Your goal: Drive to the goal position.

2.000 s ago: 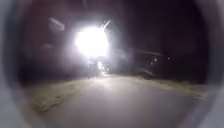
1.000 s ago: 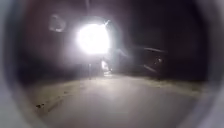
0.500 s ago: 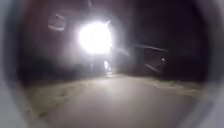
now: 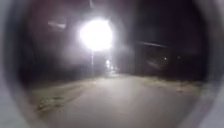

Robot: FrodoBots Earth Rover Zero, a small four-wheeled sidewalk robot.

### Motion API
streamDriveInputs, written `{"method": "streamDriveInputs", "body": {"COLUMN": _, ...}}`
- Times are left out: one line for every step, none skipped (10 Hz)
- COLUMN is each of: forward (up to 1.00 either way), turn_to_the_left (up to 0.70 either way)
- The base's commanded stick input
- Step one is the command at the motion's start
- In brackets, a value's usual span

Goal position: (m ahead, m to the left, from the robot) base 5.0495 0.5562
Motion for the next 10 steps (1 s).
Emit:
{"method": "streamDriveInputs", "body": {"forward": 1.00, "turn_to_the_left": 0.04}}
{"method": "streamDriveInputs", "body": {"forward": 1.00, "turn_to_the_left": 0.04}}
{"method": "streamDriveInputs", "body": {"forward": 1.00, "turn_to_the_left": 0.03}}
{"method": "streamDriveInputs", "body": {"forward": 1.00, "turn_to_the_left": 0.03}}
{"method": "streamDriveInputs", "body": {"forward": 1.00, "turn_to_the_left": 0.03}}
{"method": "streamDriveInputs", "body": {"forward": 1.00, "turn_to_the_left": 0.02}}
{"method": "streamDriveInputs", "body": {"forward": 1.00, "turn_to_the_left": 0.01}}
{"method": "streamDriveInputs", "body": {"forward": 1.00, "turn_to_the_left": 0.00}}
{"method": "streamDriveInputs", "body": {"forward": 1.00, "turn_to_the_left": 0.00}}
{"method": "streamDriveInputs", "body": {"forward": 1.00, "turn_to_the_left": 0.00}}
